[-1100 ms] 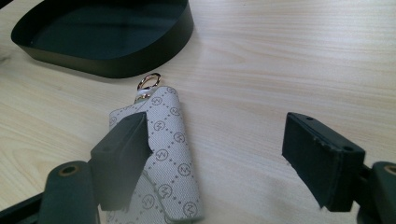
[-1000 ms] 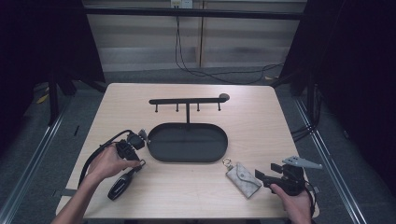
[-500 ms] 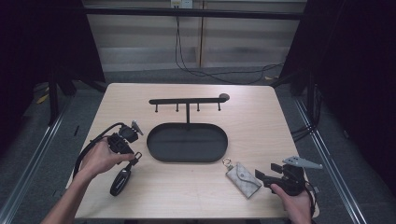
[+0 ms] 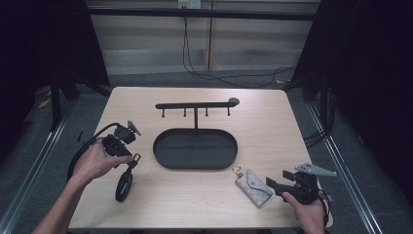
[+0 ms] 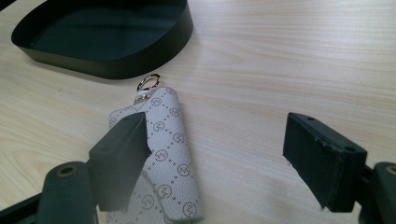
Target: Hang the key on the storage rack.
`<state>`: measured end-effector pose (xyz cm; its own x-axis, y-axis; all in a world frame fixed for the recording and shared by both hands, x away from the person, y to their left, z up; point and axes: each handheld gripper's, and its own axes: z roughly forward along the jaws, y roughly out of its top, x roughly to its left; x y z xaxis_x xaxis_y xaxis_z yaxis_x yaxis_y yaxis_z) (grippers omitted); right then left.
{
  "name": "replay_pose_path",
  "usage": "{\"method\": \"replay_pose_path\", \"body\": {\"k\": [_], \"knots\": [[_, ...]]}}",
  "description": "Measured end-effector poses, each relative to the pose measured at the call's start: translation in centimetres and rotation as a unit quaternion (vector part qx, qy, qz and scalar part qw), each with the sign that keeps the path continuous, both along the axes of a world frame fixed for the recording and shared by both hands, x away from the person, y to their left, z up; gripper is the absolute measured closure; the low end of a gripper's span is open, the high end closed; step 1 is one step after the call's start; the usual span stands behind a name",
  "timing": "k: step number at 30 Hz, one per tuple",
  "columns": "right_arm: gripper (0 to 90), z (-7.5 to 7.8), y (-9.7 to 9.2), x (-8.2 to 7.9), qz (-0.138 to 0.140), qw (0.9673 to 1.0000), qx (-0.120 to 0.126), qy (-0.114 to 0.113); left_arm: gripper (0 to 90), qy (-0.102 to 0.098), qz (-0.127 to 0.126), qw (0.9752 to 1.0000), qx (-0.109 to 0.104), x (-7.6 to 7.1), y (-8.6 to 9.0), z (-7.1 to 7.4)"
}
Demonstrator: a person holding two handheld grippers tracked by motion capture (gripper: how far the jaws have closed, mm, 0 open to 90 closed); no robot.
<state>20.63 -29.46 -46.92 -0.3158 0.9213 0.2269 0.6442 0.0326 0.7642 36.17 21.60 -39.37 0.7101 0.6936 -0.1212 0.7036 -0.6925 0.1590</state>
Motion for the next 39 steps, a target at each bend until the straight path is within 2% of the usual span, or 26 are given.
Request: {"method": "replay_pose_path", "body": {"k": [3,8,16,18,20,21,24,28,36,39], "knots": [[22.1,0.0,0.0,0.0,0.001,1.0000,0.000,0.000,70.7,0.002,0.000,1.0000,0.001,0.2,0.3,0.4],[22.0,0.0,0.0,0.0,-0.002,1.0000,0.000,0.001,70.7,-0.004,0.002,0.9999,-0.010,0.3,0.7,1.5],[21.4,-0.1,-0.1,0.1,-0.001,1.0000,0.002,0.003,70.7,-0.027,-0.002,0.9996,-0.006,-0.2,0.7,3.3],[21.4,0.0,0.0,0.1,-0.001,1.0000,0.001,0.003,70.7,-0.030,-0.001,0.9995,-0.012,-0.2,0.6,3.7],[21.4,0.0,0.0,0.1,0.000,1.0000,0.001,0.002,70.7,-0.030,-0.003,0.9995,-0.008,-0.2,0.6,3.9],[21.4,0.0,0.0,0.1,0.000,1.0000,0.001,0.002,70.7,-0.037,0.000,0.9993,-0.002,-0.2,0.6,4.0],[21.4,-0.1,-0.1,0.1,-0.002,1.0000,0.002,0.001,70.6,-0.024,-0.011,0.9996,-0.012,-0.4,0.6,4.4],[21.2,-0.1,-0.1,0.1,-0.004,1.0000,0.004,0.002,70.6,-0.030,-0.015,0.9994,-0.005,-0.8,0.4,5.1],[21.2,-0.1,-0.1,0.1,-0.003,1.0000,0.003,0.001,70.6,-0.038,-0.012,0.9992,-0.003,-0.6,0.4,6.6],[21.2,-0.1,-0.1,0.1,-0.003,1.0000,0.002,0.001,70.7,-0.047,-0.007,0.9989,-0.002,-0.6,0.4,7.0]]}}
